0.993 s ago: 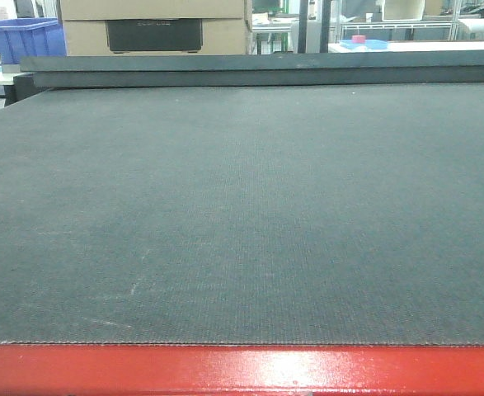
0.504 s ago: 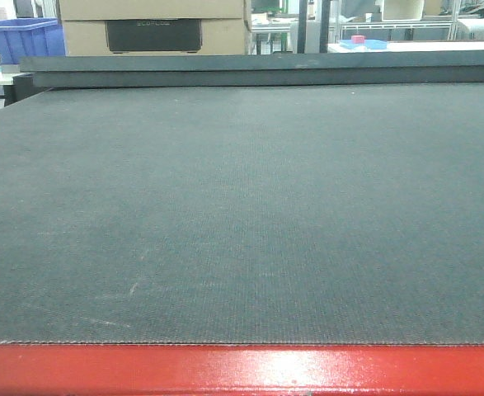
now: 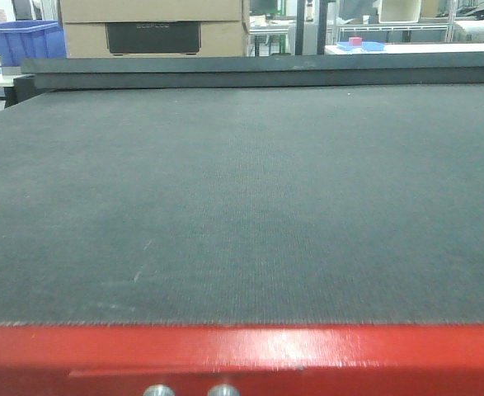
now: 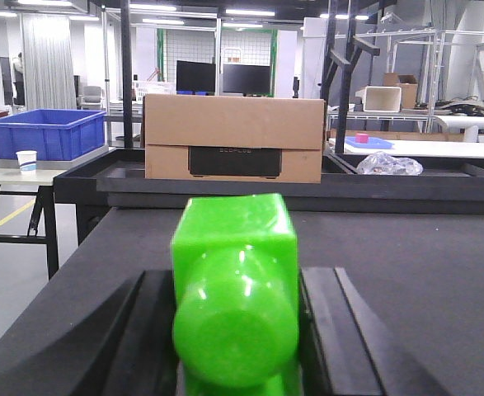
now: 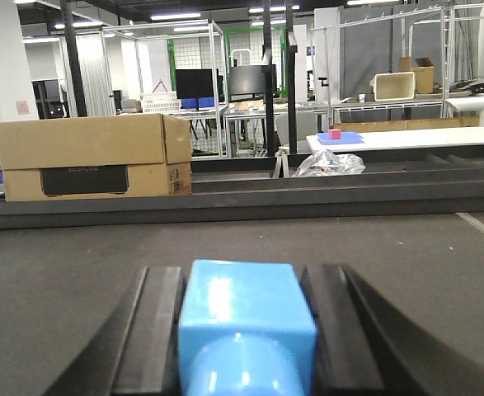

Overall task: Grab block from conveyor and place in blue bin
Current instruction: 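Drive the base away from the conveyor holding both blocks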

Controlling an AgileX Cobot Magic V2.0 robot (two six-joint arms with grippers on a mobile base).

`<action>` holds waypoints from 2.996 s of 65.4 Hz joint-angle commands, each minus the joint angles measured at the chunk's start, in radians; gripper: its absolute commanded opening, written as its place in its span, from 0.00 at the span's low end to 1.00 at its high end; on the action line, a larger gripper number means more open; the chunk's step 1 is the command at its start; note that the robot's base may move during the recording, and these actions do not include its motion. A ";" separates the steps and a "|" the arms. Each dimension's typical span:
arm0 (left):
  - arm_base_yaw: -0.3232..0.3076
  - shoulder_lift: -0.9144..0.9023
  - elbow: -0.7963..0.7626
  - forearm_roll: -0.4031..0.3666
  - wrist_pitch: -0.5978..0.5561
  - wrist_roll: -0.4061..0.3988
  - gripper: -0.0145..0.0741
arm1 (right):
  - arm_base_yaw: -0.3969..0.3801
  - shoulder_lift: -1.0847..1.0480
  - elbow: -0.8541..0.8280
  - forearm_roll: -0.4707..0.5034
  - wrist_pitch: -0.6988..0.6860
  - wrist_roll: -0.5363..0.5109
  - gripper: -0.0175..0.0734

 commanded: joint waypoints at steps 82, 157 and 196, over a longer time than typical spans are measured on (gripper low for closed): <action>0.001 -0.003 0.000 -0.009 -0.021 0.004 0.04 | -0.003 -0.004 0.002 -0.008 -0.021 -0.007 0.01; 0.001 -0.003 0.000 -0.009 -0.021 0.004 0.04 | -0.003 -0.004 0.002 -0.008 -0.021 -0.007 0.01; 0.001 -0.003 0.000 -0.009 -0.021 0.004 0.04 | -0.003 -0.004 0.002 -0.008 -0.023 -0.007 0.01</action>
